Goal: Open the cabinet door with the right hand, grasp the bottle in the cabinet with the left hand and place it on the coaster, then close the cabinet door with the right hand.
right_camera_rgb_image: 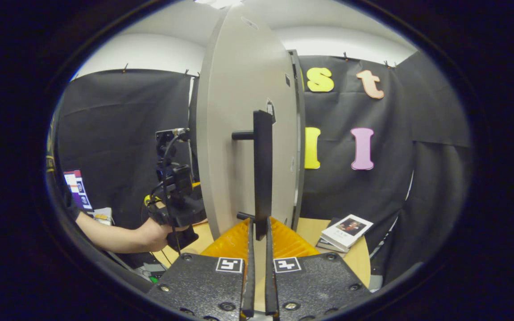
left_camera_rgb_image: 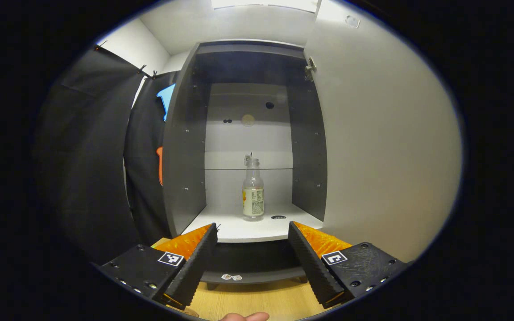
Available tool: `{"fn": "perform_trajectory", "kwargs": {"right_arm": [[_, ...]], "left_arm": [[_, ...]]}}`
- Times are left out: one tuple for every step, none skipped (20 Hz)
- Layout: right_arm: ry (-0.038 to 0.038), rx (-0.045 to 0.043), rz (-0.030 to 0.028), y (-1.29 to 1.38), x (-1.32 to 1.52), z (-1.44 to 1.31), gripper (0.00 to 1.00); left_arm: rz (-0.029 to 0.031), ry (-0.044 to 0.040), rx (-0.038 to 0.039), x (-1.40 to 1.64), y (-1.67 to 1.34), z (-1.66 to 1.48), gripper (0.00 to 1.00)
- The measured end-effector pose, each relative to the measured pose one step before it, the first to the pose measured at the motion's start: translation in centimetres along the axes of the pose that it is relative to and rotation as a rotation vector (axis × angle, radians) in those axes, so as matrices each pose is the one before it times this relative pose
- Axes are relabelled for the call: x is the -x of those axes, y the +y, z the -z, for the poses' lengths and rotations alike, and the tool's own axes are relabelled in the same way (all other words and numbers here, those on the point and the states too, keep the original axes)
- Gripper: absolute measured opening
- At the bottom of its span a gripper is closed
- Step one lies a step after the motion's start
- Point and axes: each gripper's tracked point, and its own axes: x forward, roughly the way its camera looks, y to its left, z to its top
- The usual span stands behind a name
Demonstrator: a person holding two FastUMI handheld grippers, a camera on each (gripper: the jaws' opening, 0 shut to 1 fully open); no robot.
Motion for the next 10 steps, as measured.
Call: {"fn": "perform_trajectory", "kwargs": {"right_arm": [[-0.00376, -0.02519, 0.00793, -0.118, 0.299, -0.145, 0.12], [-0.00334, -0.01709, 0.00939, -0.363, -0.176, 0.032, 0.17], [0.00189, -0.01034, 0.02013, -0.495, -0.052, -0.04, 0.26], [-0.00039, 0.00666, 0.03766, -0.829, 0.34, -0.146, 0.31], [-0.00529, 0.0223, 0.06381, -1.195, 0.516, -0.437, 0.35], [-0.0237, 0.02756, 0.05692, -1.027, 0.556, -0.771, 0.39], [-0.03391, 0.02084, 0.04755, -0.771, 0.248, -1.024, 0.51], [-0.02802, 0.01192, 0.04196, -0.71, 0.219, -0.39, 0.55], [-0.02415, -0.0054, 0.01781, -0.269, 0.235, -0.602, 0.55], [-0.01508, -0.01072, 0.00408, 0.146, 0.121, -0.269, 0.54]], "left_arm": [[-0.00843, 0.00794, -0.00839, -1.434, 0.474, 0.464, 0.96], [-0.00193, 0.00322, -0.00305, -1.404, 0.222, 0.207, 0.96], [0.00414, 0.00085, -0.00486, -1.429, -0.156, 0.101, 0.96], [0.00664, 0.00449, -0.00409, -1.283, -0.109, 0.077, 0.96], [0.01239, -0.00821, 0.00976, -1.267, -0.302, -0.341, 0.96], [0.00642, -0.01644, 0.0082, -1.236, -0.172, -0.567, 0.97], [-0.00658, -0.01675, -0.00187, -1.237, 0.174, -0.586, 0.97], [-0.01421, -0.00926, -0.00911, -1.245, 0.34, -0.389, 0.96], [-0.00362, -0.00022, -0.0081, -1.266, -0.033, 0.031, 0.96], [-0.00406, 0.01489, -0.01468, -1.216, -0.034, 0.174, 0.96]]}}
